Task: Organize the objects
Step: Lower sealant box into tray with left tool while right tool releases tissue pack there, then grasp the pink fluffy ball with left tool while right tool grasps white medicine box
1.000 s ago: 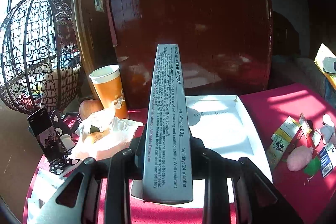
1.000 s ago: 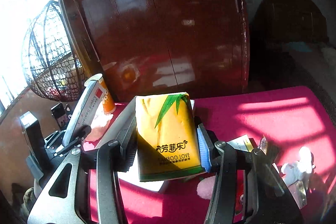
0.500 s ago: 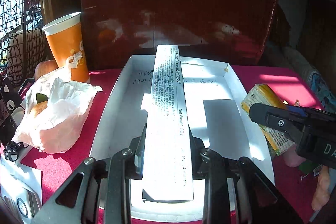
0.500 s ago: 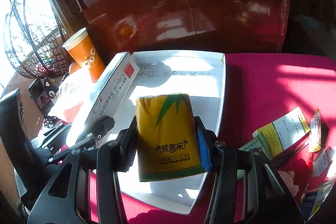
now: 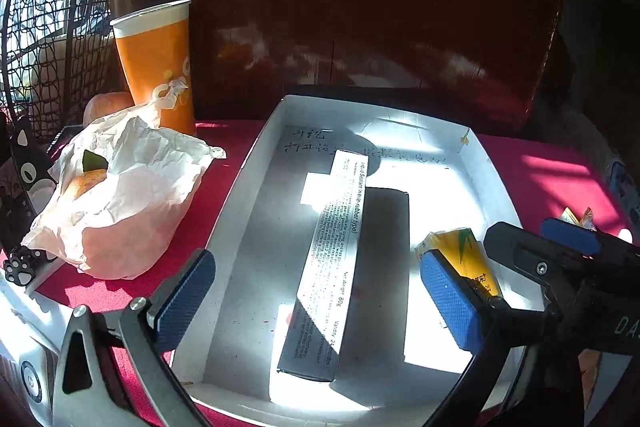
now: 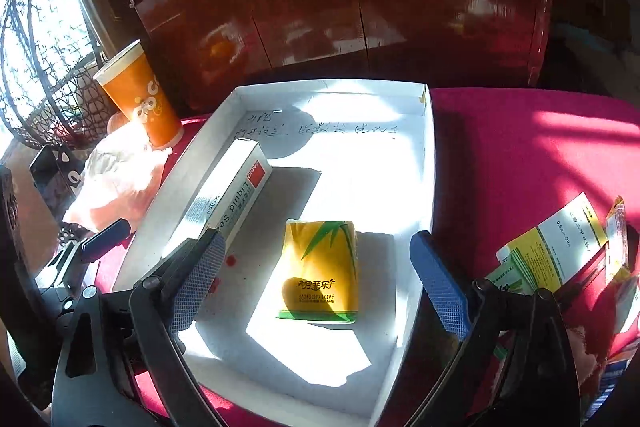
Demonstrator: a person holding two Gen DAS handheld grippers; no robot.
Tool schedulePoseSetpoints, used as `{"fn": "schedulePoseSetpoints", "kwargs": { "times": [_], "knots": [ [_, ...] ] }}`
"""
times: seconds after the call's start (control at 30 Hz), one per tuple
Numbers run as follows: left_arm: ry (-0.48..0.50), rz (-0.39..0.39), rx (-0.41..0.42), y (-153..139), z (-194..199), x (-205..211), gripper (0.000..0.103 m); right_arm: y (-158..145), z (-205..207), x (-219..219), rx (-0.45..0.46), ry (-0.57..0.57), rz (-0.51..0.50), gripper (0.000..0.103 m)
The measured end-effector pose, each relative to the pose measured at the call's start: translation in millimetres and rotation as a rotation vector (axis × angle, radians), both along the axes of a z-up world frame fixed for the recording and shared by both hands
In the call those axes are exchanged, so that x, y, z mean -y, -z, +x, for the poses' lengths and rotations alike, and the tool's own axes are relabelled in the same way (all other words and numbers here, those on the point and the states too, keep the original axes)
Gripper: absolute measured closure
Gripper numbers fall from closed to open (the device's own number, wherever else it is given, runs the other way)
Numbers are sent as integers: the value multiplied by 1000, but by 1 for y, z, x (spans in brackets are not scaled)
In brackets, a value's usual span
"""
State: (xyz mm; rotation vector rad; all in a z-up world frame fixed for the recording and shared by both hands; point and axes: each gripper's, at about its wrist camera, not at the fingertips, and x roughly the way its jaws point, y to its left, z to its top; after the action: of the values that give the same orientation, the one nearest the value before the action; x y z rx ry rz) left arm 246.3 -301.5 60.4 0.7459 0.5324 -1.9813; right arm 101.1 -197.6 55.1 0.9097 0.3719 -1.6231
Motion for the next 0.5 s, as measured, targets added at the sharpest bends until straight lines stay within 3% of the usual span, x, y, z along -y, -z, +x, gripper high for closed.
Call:
{"fn": "schedulePoseSetpoints", "kwargs": {
  "times": [0.03, 0.27, 0.5],
  "knots": [
    [-13, -10, -7, -3, 3, -2, 0, -2, -2, -3, 12, 7, -10, 0],
    [-71, -45, -59, -18, 20, -15, 0, -20, -12, -33, 59, 36, -83, 0],
    [-28, -68, -147, -39, 19, -45, 0, -40, -32, -77, 165, 35, -192, 0]
  ]
}}
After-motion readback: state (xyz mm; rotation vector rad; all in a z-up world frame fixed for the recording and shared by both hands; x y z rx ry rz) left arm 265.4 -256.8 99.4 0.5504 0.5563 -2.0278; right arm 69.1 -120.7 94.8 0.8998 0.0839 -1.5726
